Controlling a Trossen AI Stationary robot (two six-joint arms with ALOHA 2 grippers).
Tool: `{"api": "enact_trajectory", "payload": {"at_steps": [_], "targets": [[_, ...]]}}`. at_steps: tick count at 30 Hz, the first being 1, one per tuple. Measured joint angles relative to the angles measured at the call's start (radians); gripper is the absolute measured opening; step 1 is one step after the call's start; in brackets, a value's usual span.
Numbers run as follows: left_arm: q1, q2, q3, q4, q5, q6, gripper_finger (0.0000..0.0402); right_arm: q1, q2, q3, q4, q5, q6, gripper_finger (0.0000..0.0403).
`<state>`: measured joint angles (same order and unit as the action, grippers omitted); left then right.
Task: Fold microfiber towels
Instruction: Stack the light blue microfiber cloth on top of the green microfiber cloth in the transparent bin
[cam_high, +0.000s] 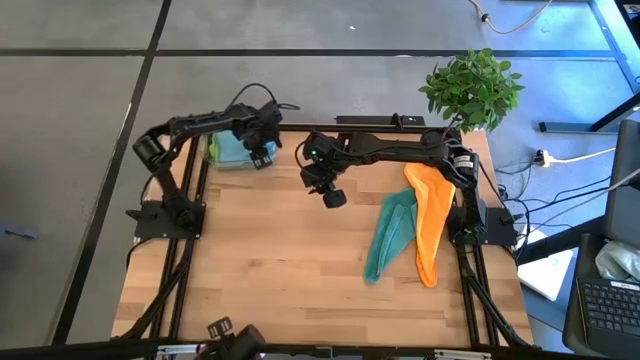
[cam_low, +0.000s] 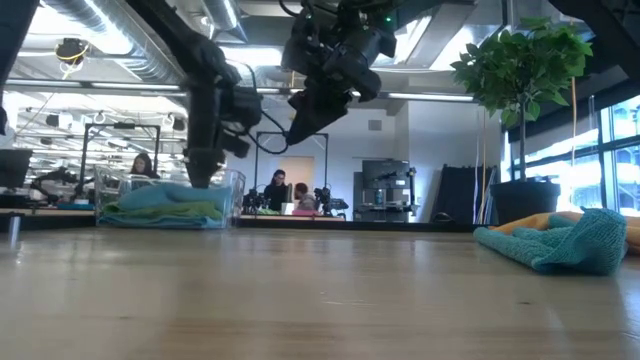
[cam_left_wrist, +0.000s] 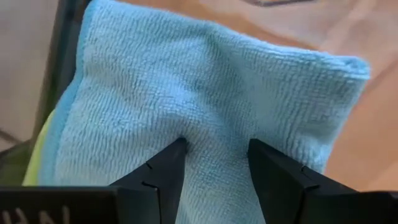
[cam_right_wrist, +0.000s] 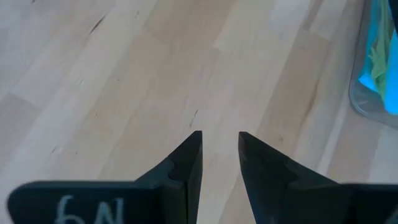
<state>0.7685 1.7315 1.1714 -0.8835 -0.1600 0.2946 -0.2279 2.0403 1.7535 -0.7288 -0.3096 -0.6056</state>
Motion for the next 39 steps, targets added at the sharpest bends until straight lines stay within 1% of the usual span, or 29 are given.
{"api": "enact_trajectory", "payload": {"at_steps": [3, 7, 9, 12, 15, 17, 20, 23, 25, 29, 36, 39], "targets": [[0.000, 0.013, 0.000, 0.064, 0.020, 0.000, 0.0166, 0.000, 0.000, 0.000, -0.002, -0.003, 0.001, 0.0106], [0.002, 0.015, 0.000, 0.119, 0.002, -0.003, 0.0166, 0.000, 0.000, -0.002, -0.007, -0.007, 0.002, 0.0106], [0.003, 0.015, 0.000, 0.104, -0.032, 0.003, 0.0166, 0.000, 0.000, -0.009, -0.010, -0.008, 0.002, 0.0106], [0.004, 0.000, 0.000, 0.037, -0.123, 0.033, 0.0166, 0.000, 0.000, -0.010, -0.018, -0.009, 0.003, 0.0106], [0.005, -0.044, 0.000, -0.017, -0.212, 0.038, 0.0166, 0.000, 0.000, -0.010, -0.015, -0.009, 0.000, 0.0106], [0.005, -0.076, 0.000, -0.038, -0.221, 0.024, 0.0166, 0.000, 0.000, -0.010, 0.001, -0.010, -0.001, 0.0106], [0.003, -0.109, 0.000, -0.068, -0.198, -0.001, 0.0166, 0.000, 0.001, -0.010, 0.012, -0.010, -0.001, 0.0106], [-0.004, -0.128, 0.000, -0.060, -0.094, -0.023, 0.0166, 0.000, 0.002, -0.010, 0.016, -0.040, -0.001, 0.0106], [-0.009, -0.129, 0.000, -0.013, -0.042, -0.044, 0.0166, 0.000, 0.002, -0.010, 0.019, -0.065, -0.001, 0.0106], [-0.021, -0.100, 0.000, 0.057, -0.024, -0.067, 0.0166, 0.000, 0.002, -0.010, 0.014, -0.078, 0.002, 0.0106], [-0.032, 0.000, 0.000, 0.074, -0.001, -0.099, 0.0166, 0.001, 0.002, -0.010, -0.019, -0.078, -0.002, 0.0106], [-0.032, 0.029, 0.000, 0.117, 0.035, -0.101, 0.0166, 0.001, 0.002, -0.010, -0.010, -0.078, -0.004, 0.0106]]}}
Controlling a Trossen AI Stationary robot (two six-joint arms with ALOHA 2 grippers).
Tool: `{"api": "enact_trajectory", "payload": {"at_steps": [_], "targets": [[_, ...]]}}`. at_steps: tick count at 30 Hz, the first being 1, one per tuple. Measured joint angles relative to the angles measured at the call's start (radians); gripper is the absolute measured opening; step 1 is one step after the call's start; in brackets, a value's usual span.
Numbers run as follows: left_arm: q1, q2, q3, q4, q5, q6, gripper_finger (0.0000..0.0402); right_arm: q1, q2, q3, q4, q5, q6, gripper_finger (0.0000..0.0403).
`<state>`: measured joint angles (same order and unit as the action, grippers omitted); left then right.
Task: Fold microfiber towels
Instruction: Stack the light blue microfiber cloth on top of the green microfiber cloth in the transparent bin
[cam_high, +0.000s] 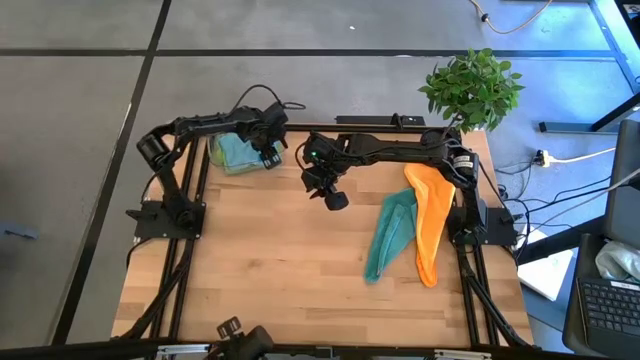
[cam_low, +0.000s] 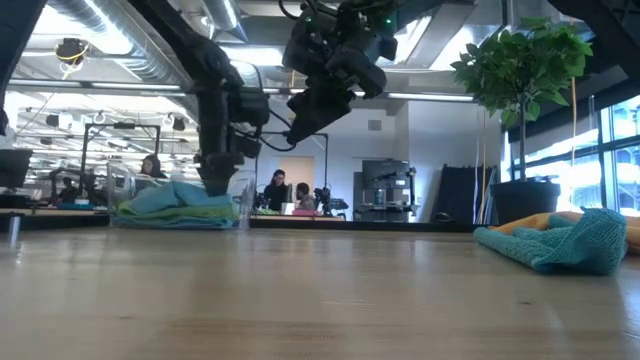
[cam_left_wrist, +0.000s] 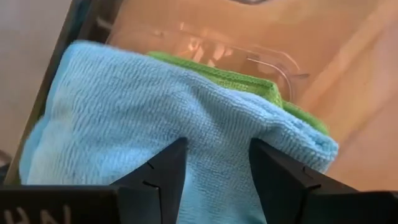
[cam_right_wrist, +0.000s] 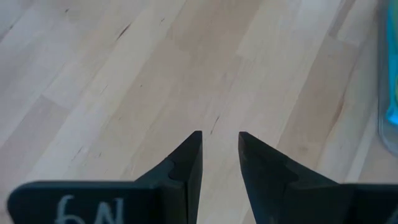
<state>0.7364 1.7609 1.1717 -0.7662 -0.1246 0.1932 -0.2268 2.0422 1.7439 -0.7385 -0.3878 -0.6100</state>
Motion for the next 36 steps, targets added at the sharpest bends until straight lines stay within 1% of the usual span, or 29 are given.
{"api": "enact_trajectory", "payload": {"at_steps": [2, 5, 11, 16, 19, 24, 26, 29, 30, 34, 36], "targets": [[0.000, 0.009, 0.000, 0.039, 0.016, -0.001, 0.0166, 0.000, 0.000, 0.000, 0.000, 0.000, -0.002, 0.0106], [-0.001, -0.003, 0.000, 0.086, 0.011, 0.000, 0.0166, 0.000, 0.000, 0.000, 0.000, -0.001, -0.014, 0.0106], [0.004, -0.054, 0.000, 0.098, -0.007, 0.000, 0.0166, 0.000, 0.001, -0.007, 0.030, -0.054, -0.023, 0.0106], [-0.001, -0.136, 0.000, -0.021, -0.092, -0.011, 0.0166, -0.001, 0.002, -0.068, 0.109, -0.061, -0.023, 0.0106], [0.001, -0.179, 0.000, -0.124, -0.076, -0.058, 0.0166, -0.007, 0.002, -0.109, 0.152, -0.059, -0.025, 0.0106], [0.001, -0.188, -0.002, -0.282, -0.074, -0.101, 0.0166, -0.011, 0.003, -0.121, 0.171, -0.059, -0.020, 0.0106], [0.001, -0.188, -0.016, -0.274, -0.055, -0.113, 0.0166, -0.011, 0.003, -0.122, 0.158, -0.059, -0.003, 0.0106], [0.001, -0.188, -0.055, -0.270, 0.023, -0.121, 0.0166, -0.004, 0.003, -0.122, 0.131, -0.059, -0.003, 0.0106], [0.001, -0.188, -0.069, -0.269, 0.031, -0.122, 0.0166, -0.001, 0.003, -0.122, 0.123, -0.058, -0.007, 0.0106], [0.001, -0.188, -0.138, -0.256, 0.027, -0.132, 0.0166, 0.018, 0.003, -0.122, 0.147, -0.058, -0.019, 0.0106], [0.001, -0.188, -0.176, -0.209, 0.017, -0.132, 0.0166, 0.028, 0.003, -0.122, 0.165, -0.059, -0.019, 0.0106]]}}
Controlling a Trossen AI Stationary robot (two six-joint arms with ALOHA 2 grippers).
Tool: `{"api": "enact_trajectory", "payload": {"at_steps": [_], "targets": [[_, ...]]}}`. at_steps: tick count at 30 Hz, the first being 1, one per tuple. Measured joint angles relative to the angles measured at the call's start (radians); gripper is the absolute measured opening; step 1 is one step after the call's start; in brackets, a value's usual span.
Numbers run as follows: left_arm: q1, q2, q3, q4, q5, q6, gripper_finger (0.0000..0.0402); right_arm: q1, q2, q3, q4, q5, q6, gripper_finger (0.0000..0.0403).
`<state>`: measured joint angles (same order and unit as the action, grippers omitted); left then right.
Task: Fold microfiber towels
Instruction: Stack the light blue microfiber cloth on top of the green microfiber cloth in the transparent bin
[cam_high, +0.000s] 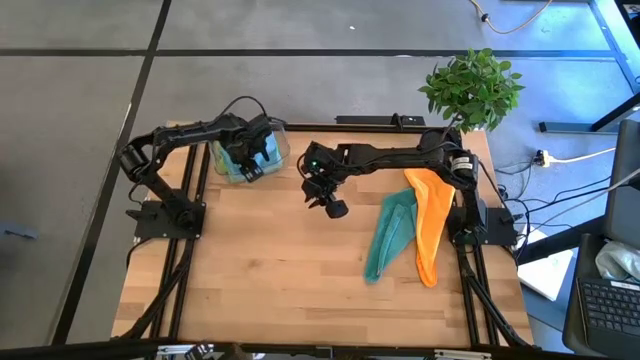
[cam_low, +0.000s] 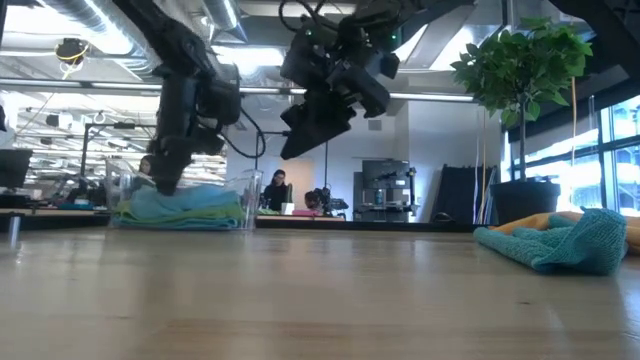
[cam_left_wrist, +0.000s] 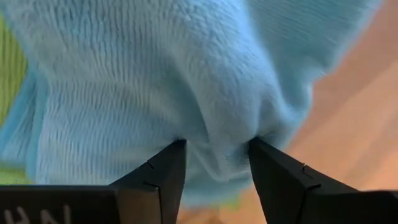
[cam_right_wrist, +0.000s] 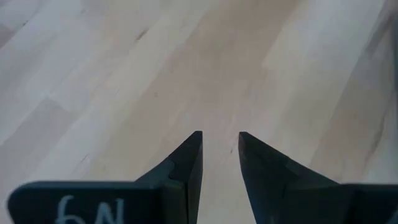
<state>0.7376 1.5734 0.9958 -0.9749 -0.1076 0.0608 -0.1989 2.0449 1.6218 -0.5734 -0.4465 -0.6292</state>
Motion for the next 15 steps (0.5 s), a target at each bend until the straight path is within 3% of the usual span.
{"api": "enact_trajectory", "payload": {"at_steps": [6, 15], "targets": [[-0.016, 0.000, -0.076, 0.147, -0.016, 0.016, 0.0166, 0.021, 0.000, 0.000, 0.033, 0.000, 0.000, 0.0106], [-0.034, -0.073, 0.000, -0.002, -0.162, 0.053, 0.0166, 0.017, 0.000, 0.000, 0.046, 0.001, 0.000, 0.0106]]}}
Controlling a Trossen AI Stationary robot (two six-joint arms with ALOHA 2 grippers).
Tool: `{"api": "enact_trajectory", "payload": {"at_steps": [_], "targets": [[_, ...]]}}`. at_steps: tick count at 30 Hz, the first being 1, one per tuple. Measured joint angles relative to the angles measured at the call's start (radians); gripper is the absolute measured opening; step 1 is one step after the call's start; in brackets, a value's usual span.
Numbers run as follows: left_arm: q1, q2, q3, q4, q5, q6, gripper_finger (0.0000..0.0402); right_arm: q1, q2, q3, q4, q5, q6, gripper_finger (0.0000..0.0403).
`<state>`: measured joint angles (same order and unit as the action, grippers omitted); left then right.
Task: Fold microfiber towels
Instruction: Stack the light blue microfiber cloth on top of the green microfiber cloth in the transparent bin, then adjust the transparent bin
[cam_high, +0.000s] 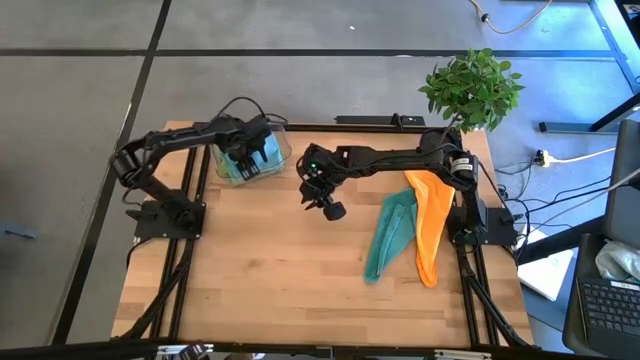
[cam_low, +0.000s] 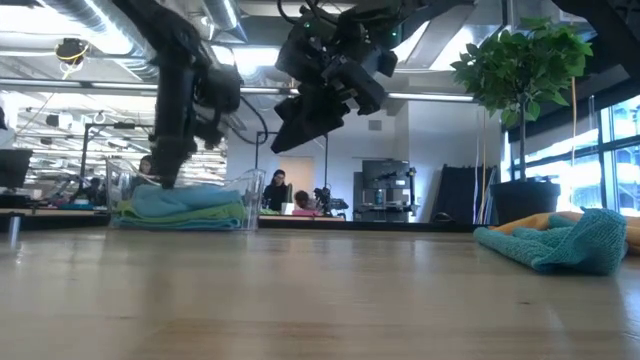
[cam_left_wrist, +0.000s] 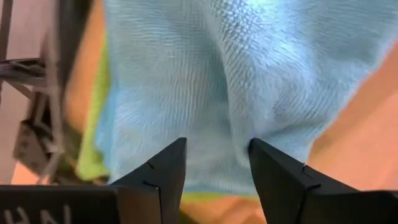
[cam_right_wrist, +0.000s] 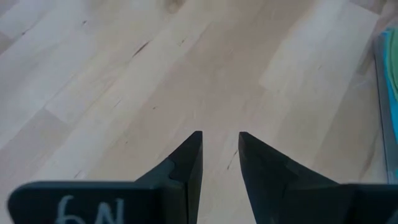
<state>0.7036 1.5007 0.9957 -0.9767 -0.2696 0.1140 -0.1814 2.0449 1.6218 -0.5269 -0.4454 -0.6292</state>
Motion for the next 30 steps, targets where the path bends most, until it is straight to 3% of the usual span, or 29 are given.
{"api": "enact_trajectory", "payload": {"at_steps": [7, 14, 19, 24, 27, 30], "targets": [[-0.050, -0.129, 0.083, -0.151, 0.058, -0.111, 0.0166, -0.010, 0.000, 0.000, -0.003, 0.014, 0.000, 0.0106], [-0.258, -0.231, 0.041, -0.026, 0.130, -0.303, 0.0166, -0.010, -0.001, 0.000, -0.009, 0.089, 0.016, 0.0106], [-0.427, -0.223, -0.042, 0.033, -0.020, -0.472, 0.0166, -0.010, -0.001, 0.000, -0.069, 0.079, 0.051, 0.0106], [-0.504, -0.218, -0.132, -0.065, -0.238, -0.684, 0.0166, -0.010, -0.003, -0.090, -0.071, -0.104, 0.074, 0.0106], [-0.508, -0.218, -0.189, -0.012, -0.264, -0.761, 0.0166, -0.009, -0.003, -0.139, -0.032, -0.138, 0.111, 0.0106], [-0.508, -0.218, -0.269, 0.119, -0.283, -0.730, 0.0166, -0.005, -0.003, -0.181, 0.020, -0.140, 0.190, 0.0106]]}}
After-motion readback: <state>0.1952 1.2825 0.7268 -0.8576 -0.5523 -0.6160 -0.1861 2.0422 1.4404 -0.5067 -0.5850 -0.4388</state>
